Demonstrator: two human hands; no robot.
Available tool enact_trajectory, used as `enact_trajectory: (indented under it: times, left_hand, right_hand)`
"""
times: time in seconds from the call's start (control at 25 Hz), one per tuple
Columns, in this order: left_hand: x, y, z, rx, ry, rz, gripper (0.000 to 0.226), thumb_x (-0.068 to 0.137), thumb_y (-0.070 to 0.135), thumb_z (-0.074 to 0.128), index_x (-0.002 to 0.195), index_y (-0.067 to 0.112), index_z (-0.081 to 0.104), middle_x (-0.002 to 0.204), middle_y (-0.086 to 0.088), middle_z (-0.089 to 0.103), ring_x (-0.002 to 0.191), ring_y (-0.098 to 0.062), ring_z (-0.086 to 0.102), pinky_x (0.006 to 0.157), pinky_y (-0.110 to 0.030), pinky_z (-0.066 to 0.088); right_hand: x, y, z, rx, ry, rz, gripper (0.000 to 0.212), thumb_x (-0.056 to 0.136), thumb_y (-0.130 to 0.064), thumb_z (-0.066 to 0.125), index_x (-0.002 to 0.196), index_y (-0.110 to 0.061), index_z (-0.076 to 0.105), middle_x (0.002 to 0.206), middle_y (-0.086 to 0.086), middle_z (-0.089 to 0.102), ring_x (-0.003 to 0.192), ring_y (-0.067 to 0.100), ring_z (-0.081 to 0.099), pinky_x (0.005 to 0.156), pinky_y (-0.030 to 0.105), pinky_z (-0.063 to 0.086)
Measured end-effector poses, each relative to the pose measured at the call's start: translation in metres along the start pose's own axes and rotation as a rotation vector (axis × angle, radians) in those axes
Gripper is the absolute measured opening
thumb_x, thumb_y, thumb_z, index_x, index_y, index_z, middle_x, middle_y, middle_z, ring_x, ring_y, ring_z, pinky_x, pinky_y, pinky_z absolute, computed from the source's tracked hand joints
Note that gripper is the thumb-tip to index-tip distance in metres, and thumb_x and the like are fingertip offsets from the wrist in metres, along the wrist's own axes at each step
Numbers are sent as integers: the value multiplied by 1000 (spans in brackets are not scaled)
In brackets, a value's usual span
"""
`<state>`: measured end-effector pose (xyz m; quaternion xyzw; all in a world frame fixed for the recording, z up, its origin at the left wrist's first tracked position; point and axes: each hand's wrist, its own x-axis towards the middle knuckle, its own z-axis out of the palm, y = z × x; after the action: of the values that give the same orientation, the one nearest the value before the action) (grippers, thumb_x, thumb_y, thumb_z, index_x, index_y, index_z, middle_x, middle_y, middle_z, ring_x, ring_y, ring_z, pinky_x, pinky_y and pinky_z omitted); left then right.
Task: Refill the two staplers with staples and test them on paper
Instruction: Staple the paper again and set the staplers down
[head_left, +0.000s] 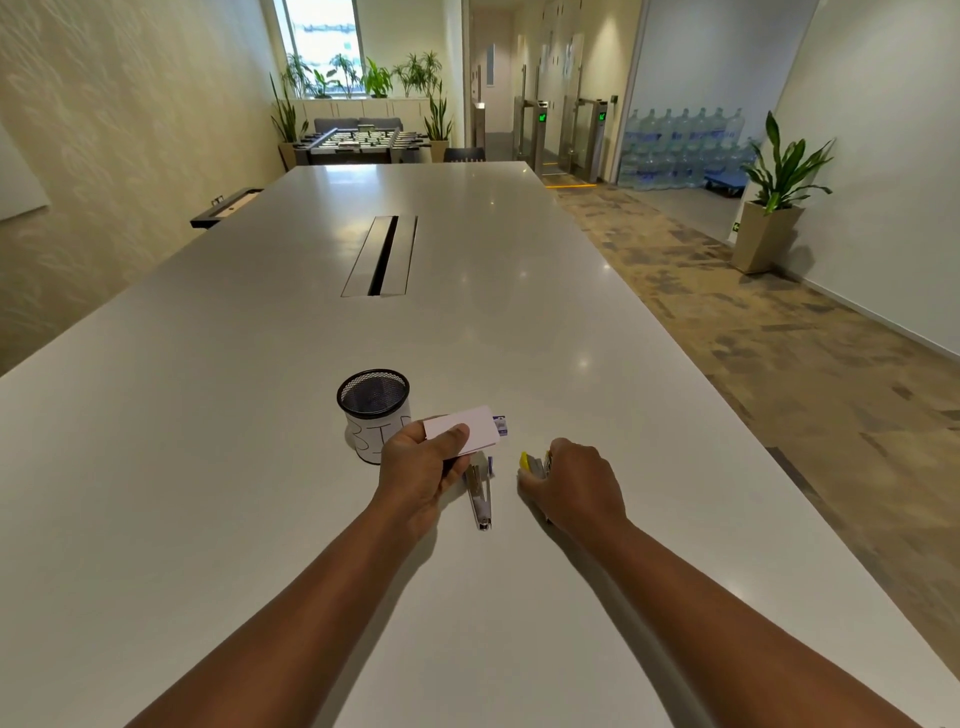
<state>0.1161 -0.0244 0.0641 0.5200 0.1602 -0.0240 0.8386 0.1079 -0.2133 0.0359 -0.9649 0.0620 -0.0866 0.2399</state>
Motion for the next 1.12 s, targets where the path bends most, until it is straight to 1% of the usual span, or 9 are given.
enact_trajectory:
  times: [0.16, 0.24, 0.32, 0.4, 0.6, 0.72, 0.88, 1.04, 1.12]
  left_hand:
    - [-2, 1, 2, 16, -15, 12, 17, 89, 2, 73, 103, 11, 72, 102, -13, 78, 84, -18, 77, 61, -22, 58]
    - [-7, 5, 5, 39, -17, 32, 18, 91, 2, 71, 106, 12, 70, 106, -14, 77, 85, -20, 76, 60, -22, 58]
    - [-12, 10, 8, 94, -17, 56, 20, 93, 4, 68, 110, 15, 68, 108, -15, 74, 85, -22, 75, 58, -22, 58]
    - [-19, 15, 10, 147, -30, 79, 21, 94, 6, 65, 113, 16, 66, 108, -15, 73, 82, -25, 75, 55, -23, 58]
    - [-45, 28, 17, 224, -91, 70, 16, 98, 8, 58, 110, 8, 69, 93, -18, 77, 66, -22, 75, 50, -23, 56]
    - [-59, 32, 12, 313, -147, 8, 33, 101, 38, 55, 100, 8, 69, 67, -7, 71, 48, -15, 60, 45, -23, 47]
    - [-69, 15, -5, 644, -106, 143, 69, 89, 79, 43, 67, 15, 59, 53, 12, 52, 47, -6, 42, 51, -24, 33]
    - [-79, -16, -25, 423, -255, 205, 21, 88, 31, 78, 98, 13, 73, 79, 4, 77, 65, -8, 68, 58, -19, 51]
    - [-81, -28, -30, 359, -266, 176, 22, 87, 7, 77, 107, 14, 72, 92, -3, 80, 79, -17, 77, 64, -20, 57]
  right_hand:
    - [-1, 0, -2, -9, -45, 37, 48, 83, -59, 62, 68, -21, 37, 67, 0, 50, 67, 28, 52, 55, 33, 32]
    - [-3, -2, -8, 22, -13, 4, 46, 84, -62, 62, 76, -20, 47, 74, -1, 54, 73, 28, 55, 56, 34, 34]
    - [-7, -6, -17, 147, 42, -86, 48, 85, -53, 69, 115, -17, 61, 103, 2, 62, 96, 25, 60, 76, 36, 48]
    - [-15, -12, -29, 344, 67, -232, 62, 84, -36, 78, 139, -20, 55, 126, -1, 58, 113, 19, 55, 94, 35, 49]
    - [-32, -28, -55, 519, 181, -522, 24, 88, -12, 76, 110, -22, 75, 120, -8, 70, 115, 12, 59, 97, 24, 44]
    - [-42, -33, -60, 759, 67, -369, 21, 95, -12, 68, 94, -32, 75, 93, -18, 74, 90, 3, 66, 79, 23, 50]
    - [-59, -28, -45, 1045, -89, -122, 16, 99, -11, 63, 97, -22, 75, 84, -6, 77, 71, 6, 68, 61, 20, 52]
    - [-79, -22, -25, 1130, -208, 17, 12, 98, -14, 64, 101, -17, 76, 79, 6, 77, 63, 19, 69, 55, 37, 59]
    - [-86, -18, -18, 1132, -235, 50, 11, 98, -15, 65, 102, -13, 75, 78, 13, 77, 62, 31, 70, 57, 43, 61]
